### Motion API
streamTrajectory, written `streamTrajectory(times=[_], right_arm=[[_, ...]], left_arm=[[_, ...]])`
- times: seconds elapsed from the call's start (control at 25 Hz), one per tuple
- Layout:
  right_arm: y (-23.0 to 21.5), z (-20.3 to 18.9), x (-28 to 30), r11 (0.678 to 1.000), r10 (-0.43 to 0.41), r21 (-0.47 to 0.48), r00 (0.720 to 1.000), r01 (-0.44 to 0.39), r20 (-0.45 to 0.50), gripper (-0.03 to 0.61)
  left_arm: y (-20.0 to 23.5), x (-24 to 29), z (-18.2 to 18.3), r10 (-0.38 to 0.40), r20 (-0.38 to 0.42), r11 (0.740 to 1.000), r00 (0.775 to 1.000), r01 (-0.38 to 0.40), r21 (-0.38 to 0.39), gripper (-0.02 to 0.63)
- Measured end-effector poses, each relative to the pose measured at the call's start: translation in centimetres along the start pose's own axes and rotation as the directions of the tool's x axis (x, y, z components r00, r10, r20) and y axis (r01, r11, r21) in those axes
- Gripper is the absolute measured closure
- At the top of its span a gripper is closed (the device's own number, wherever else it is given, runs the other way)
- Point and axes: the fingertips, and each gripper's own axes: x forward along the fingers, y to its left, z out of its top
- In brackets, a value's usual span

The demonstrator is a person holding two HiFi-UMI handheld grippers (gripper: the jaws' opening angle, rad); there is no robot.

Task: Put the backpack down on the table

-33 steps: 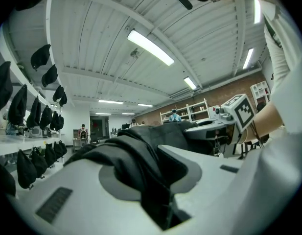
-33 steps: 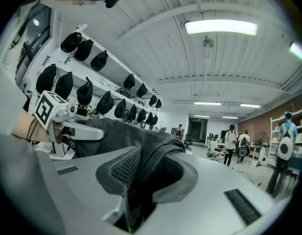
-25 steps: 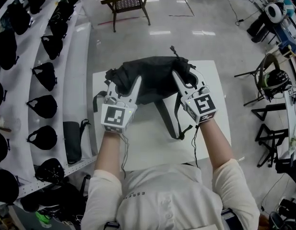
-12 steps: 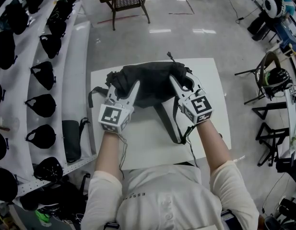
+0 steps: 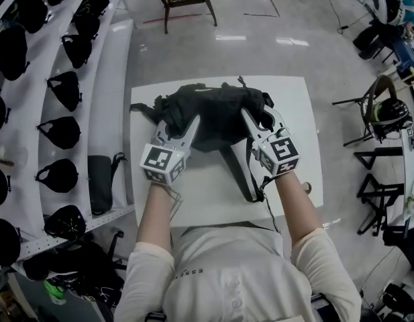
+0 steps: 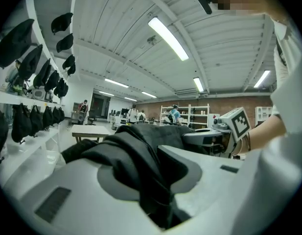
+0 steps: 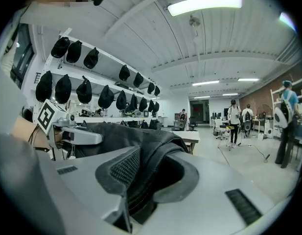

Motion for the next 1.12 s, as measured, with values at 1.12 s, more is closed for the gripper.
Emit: streamTrajectory(times=[1.12], right_arm=[[6.7,-6.8,-8.5,0.985,0.054,0.163,0.999,-0.053,-0.002,0.462]], left_arm=[[-6.6,-8.5,-8.0,0.050,-0.045,0.982,0.998,-0.057,-0.179,0.489]])
